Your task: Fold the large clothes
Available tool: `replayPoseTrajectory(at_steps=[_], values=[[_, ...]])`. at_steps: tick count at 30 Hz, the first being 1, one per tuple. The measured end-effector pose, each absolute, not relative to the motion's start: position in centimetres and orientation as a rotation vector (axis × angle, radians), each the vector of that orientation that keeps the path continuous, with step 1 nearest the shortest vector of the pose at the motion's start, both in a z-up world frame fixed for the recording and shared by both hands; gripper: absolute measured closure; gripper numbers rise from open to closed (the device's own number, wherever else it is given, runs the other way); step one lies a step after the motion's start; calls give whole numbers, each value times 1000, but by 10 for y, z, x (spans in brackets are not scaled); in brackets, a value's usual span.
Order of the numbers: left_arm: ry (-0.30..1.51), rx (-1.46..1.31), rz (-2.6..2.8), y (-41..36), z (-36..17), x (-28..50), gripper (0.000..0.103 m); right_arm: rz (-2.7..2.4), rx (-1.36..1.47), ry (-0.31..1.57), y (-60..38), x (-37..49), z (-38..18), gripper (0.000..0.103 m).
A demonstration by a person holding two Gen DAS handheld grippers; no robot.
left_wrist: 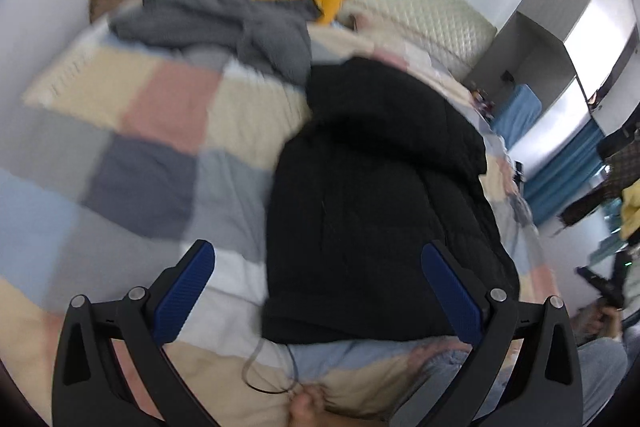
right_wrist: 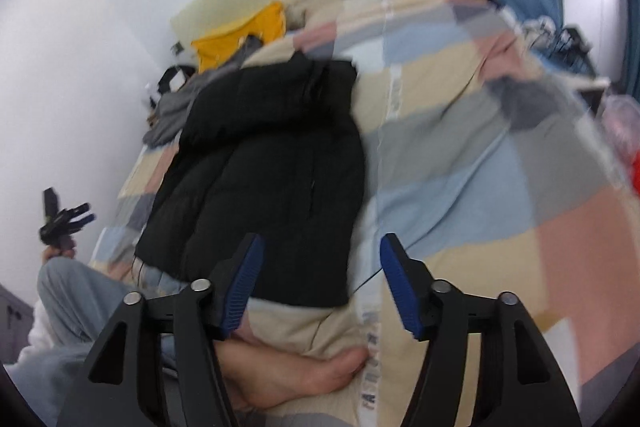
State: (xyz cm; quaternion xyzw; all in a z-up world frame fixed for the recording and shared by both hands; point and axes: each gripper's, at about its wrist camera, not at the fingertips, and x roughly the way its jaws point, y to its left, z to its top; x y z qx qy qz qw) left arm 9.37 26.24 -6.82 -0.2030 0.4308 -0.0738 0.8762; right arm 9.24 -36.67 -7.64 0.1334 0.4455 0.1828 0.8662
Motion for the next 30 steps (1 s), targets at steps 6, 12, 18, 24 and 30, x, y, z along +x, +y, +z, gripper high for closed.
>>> replayPoseTrajectory(at_steps=[6,12,18,24,30], values=[[1044,-567,-164,266,-143,114,0,474,343,1039,-337,114,-143,41],[1090,-698,-200,271,-190,116,0,445,421,1107,-333,138,-187,25],[1137,-791,-289,263,-230,123,0,363,495,1139,-339,150,-215,22],[1121,-848,-411,242,-231,129,1,415,542,1111,-323,143,-217,20],[1094,-846,-480,239,-213,128,1,515,525,1010,-304,135,-195,20]])
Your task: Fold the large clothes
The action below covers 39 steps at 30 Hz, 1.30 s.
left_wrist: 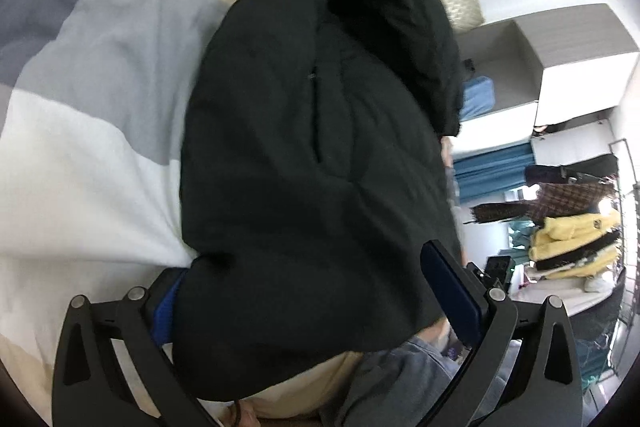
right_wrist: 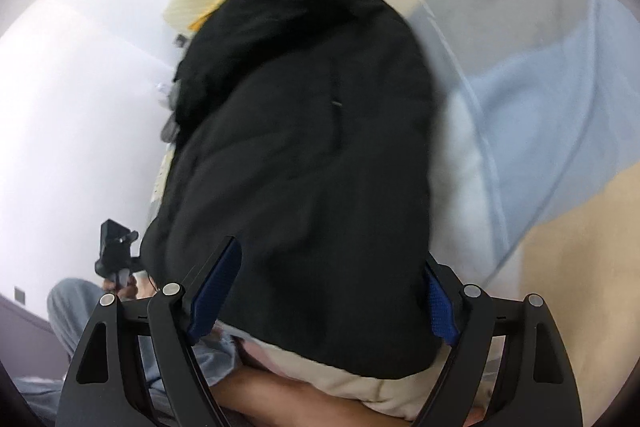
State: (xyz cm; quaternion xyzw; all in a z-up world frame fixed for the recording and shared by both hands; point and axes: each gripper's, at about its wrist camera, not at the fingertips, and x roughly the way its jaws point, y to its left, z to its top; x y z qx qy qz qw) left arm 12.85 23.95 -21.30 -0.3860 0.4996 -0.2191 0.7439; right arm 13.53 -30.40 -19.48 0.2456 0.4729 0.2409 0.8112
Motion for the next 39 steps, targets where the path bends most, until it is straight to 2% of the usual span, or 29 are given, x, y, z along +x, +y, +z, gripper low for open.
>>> replayPoseTrajectory(at_steps=[4,8,16,22,24,25,26,27,28,29,30,34,39], values=[[1038,-862,-569,242,-202,118,1,572,481,970,-296,128,-185,20],[1016,-855,-612,237,-199,114,1,564,492,987,-301,131,-199,20],[1220,-871,-458,230,-253,138,1,500,502,1087,-293,153,-227,20],[1096,-882,-635,208,-213,145,4,611,533,996,-279,150,-201,20],[1073,-850,-653,197,-200,152,6,592,546,984,-280,153,-200,26],[1087,-835,-651,192,-198,157,10,581,554,986,-281,154,-202,34],[1111,-824,-637,189,-201,161,18,567,558,990,-283,154,-203,47],[1144,-814,-610,186,-207,165,25,550,550,994,-284,155,-203,56],[1187,-808,-573,184,-213,170,42,542,545,995,-286,154,-202,72],[1213,-814,-556,185,-219,171,49,539,548,994,-285,154,-200,84],[1226,-830,-550,188,-223,171,52,539,559,983,-286,153,-194,85],[1206,-846,-556,191,-208,170,81,558,551,901,-287,150,-157,89],[1100,-752,-549,191,-150,169,86,594,542,782,-283,154,-91,90]])
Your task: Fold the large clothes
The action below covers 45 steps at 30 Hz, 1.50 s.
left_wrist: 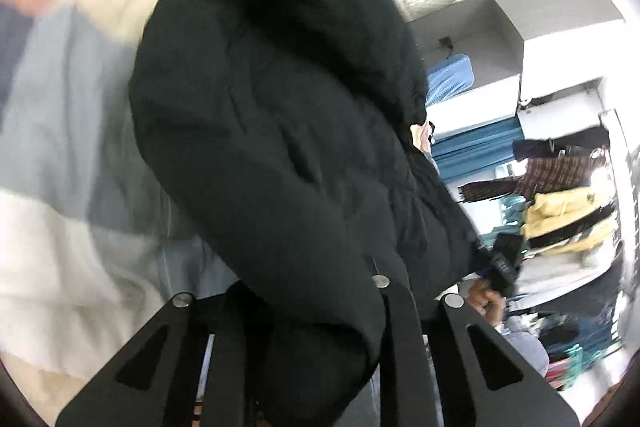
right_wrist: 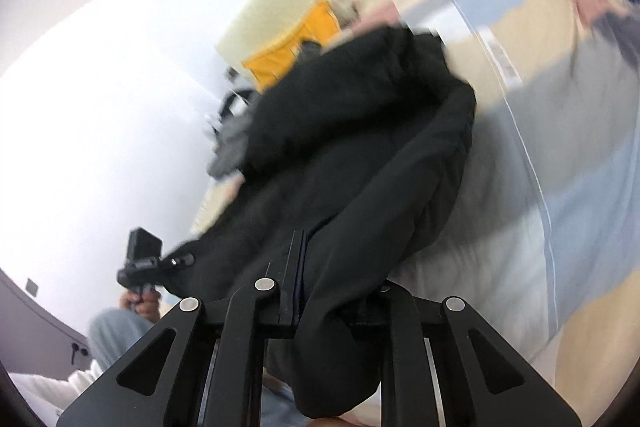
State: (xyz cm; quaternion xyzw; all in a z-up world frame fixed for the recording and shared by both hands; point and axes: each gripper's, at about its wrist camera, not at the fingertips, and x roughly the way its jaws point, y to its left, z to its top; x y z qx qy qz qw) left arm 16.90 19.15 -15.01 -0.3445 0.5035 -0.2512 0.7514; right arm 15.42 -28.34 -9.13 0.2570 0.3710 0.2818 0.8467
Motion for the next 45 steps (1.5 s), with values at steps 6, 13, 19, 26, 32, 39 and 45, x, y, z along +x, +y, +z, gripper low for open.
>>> replayPoseTrajectory(at_steps=[6,13,19,26,32,39,45], values=[[957,-799,-506,220,-81,169,86,628,530,706,-284,147,-26,91],[834,-801,-504,233,-12,154,86,642,544,629,-297,125,29,91],[844,-787,-508,238,11,125,86,644,515,636,-299,89,49,91],[889,-848,-525,246,17,89,86,657,509,627,-299,34,60,91],[913,-904,-498,250,27,58,86,643,532,547,-301,17,79,91],[944,-821,-494,247,29,97,86,604,597,556,-302,79,64,91],[1045,-739,-455,248,12,143,85,553,620,570,-302,113,50,91]])
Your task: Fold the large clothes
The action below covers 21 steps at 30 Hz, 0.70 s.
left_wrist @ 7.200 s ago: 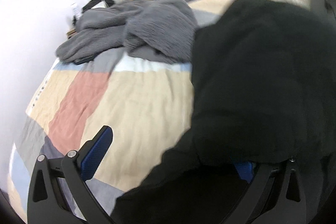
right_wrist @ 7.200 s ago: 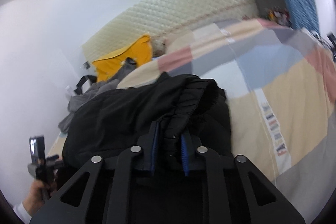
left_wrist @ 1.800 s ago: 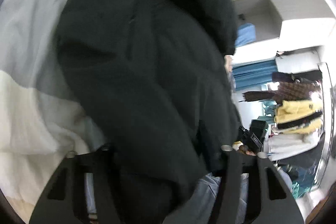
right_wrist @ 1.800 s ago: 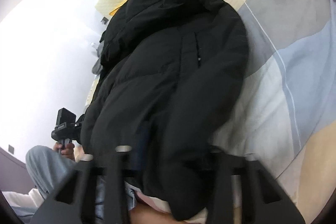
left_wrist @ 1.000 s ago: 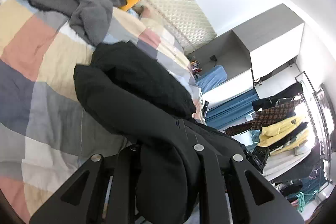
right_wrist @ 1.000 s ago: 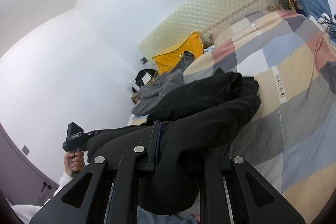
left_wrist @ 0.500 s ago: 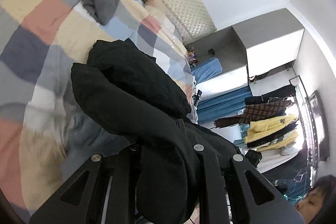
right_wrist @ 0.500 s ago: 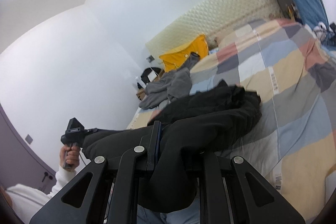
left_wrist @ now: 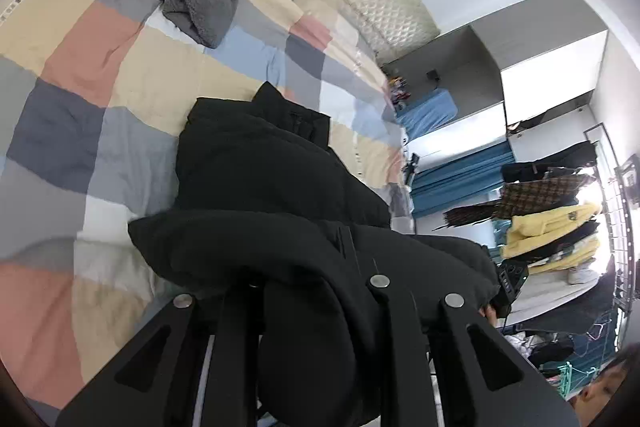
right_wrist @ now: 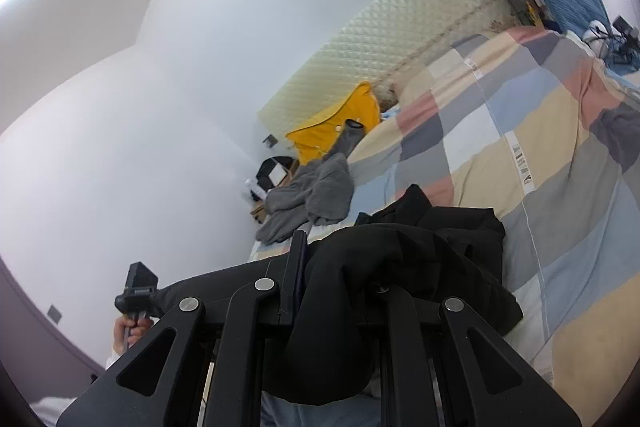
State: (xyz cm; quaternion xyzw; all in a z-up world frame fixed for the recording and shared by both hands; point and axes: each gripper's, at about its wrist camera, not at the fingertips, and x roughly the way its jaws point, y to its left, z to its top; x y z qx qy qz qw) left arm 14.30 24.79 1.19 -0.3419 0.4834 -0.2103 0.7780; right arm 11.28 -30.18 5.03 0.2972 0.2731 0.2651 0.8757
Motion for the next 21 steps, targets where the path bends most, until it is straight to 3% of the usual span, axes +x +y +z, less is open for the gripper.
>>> replayPoseTrajectory(at_steps=[21], values=[[1018,-666,-242,234,4,269,85,301,631,729,-296,299,0,91]])
